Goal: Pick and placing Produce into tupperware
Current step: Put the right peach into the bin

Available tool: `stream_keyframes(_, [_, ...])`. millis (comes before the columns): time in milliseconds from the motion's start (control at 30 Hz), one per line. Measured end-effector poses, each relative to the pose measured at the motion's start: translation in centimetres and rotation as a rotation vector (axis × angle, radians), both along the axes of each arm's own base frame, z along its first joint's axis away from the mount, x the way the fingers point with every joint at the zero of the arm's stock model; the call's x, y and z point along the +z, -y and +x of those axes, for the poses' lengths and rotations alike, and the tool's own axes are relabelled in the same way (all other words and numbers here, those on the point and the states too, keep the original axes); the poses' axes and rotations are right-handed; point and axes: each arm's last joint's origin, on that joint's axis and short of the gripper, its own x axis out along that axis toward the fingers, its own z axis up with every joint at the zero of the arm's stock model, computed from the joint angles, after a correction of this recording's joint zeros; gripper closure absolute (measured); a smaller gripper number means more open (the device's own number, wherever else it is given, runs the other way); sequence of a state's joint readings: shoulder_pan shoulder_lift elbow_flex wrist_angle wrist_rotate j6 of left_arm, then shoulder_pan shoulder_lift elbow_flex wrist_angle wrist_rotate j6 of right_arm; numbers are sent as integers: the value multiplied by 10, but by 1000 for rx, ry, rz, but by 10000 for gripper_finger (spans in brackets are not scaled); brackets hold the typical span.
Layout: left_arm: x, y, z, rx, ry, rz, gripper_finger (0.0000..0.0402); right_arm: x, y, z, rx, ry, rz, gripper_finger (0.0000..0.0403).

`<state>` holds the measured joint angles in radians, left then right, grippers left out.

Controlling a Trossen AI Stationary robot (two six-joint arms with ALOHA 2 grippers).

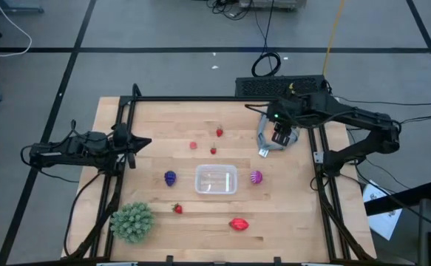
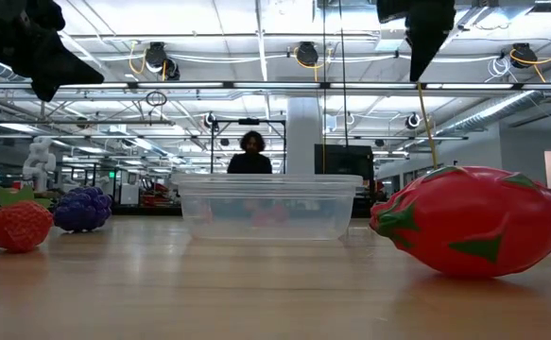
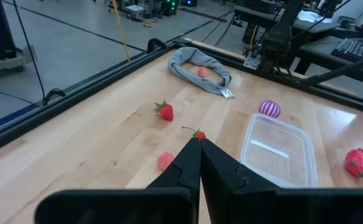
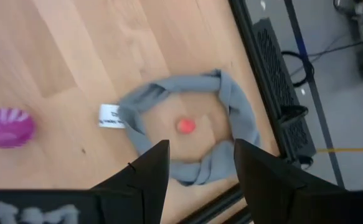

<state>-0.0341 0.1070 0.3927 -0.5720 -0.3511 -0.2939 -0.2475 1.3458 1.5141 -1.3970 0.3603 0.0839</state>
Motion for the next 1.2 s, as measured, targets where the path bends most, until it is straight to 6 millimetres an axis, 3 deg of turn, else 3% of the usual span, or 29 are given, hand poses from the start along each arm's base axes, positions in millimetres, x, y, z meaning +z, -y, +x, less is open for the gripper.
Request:
stream_keyframes(233, [0,0,0,0,0,-1,392,-32,16,-10,-45,-110,28,231])
stream_keyframes(800, [0,0,0,7,8,-21,391,-126,36,-26,-23,-164,139,231])
stream_keyframes(967, [0,-1,0,24,8,-16,391,-141,42,-27,-2,-123,150,231])
stream_keyframes(1200, [0,-1,0,24,9,-17,391,-140,52,-23,26,-45,118,232])
